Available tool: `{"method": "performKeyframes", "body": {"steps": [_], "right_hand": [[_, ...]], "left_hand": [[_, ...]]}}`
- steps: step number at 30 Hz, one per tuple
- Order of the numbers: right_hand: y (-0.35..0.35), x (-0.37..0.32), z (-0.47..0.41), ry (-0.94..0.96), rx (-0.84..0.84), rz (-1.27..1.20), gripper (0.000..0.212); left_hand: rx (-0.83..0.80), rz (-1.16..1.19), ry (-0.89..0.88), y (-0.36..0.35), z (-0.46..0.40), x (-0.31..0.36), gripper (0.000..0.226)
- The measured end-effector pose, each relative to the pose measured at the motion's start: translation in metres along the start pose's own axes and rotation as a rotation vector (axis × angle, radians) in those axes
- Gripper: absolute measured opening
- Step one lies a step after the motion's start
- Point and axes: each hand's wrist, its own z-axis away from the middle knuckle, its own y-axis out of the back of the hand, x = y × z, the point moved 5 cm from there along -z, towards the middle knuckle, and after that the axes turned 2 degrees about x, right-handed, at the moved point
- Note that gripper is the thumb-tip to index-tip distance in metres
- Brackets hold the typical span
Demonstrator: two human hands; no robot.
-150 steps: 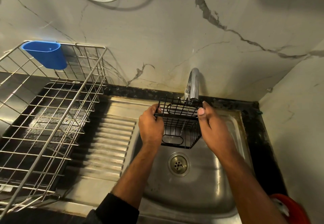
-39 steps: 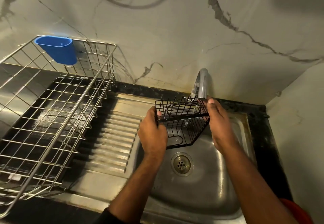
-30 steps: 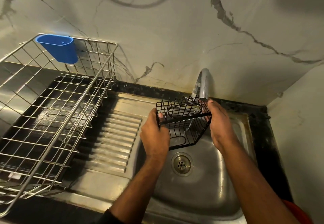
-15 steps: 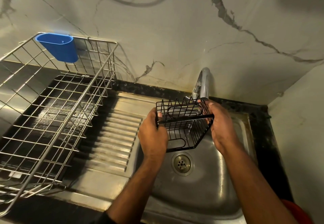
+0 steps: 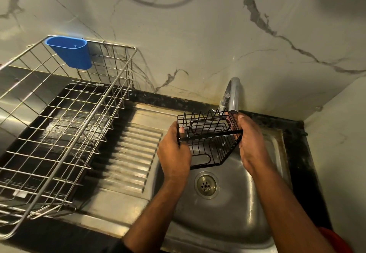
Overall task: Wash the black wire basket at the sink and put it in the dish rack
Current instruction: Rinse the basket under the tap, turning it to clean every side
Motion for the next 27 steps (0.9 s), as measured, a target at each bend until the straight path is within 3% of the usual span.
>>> {"method": "performKeyframes", "body": {"steps": [5,23,27], "right_hand": [[0.001,0.007,-0.005,-0.021,0.014,0.028,0.032],[0.006,0.004,-0.001,-0.019,0.029,-0.020,0.021],[0.003,0.006,-0.004,-0.009,0.024,-0.025,0.028]], "left_hand": [[0.014,0.019,-0.023,0.000,0.002,0.000,0.039],[-0.039,0.012,0.065,-0.006,0.001,-0.008,0.039],[-0.040,0.036,0.085,-0.006,0.002,-0.013,0.037]]}}
